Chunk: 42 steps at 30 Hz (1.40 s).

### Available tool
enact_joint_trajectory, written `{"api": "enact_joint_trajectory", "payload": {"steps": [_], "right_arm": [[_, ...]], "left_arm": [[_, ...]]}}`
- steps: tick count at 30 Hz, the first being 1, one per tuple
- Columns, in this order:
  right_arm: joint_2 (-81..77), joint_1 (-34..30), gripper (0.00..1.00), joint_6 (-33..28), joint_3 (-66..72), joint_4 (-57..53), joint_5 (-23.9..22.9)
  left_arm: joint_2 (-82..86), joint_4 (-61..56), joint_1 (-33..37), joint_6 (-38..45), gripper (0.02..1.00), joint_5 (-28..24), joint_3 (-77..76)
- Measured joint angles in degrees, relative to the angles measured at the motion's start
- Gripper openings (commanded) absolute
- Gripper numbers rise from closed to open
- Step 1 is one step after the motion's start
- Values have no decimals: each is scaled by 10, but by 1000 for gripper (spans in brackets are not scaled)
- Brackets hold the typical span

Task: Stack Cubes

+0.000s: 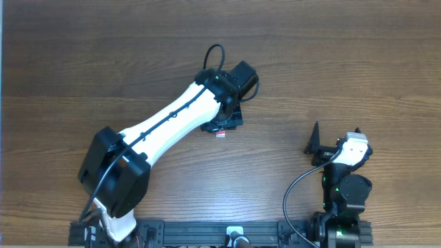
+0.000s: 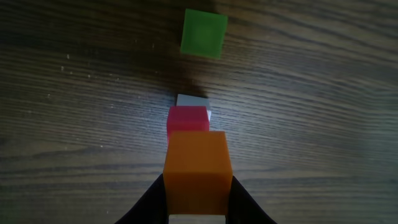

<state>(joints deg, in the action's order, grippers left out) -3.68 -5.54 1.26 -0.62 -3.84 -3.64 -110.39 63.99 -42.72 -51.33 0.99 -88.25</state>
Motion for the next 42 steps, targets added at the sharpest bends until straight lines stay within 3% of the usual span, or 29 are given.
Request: {"api": "enact_joint_trajectory", "payload": {"steps": [42], "right_arm": [[0, 0, 993, 0, 0, 0, 0]], "left_arm": [[-18, 11, 0, 9, 106, -2, 0]]}}
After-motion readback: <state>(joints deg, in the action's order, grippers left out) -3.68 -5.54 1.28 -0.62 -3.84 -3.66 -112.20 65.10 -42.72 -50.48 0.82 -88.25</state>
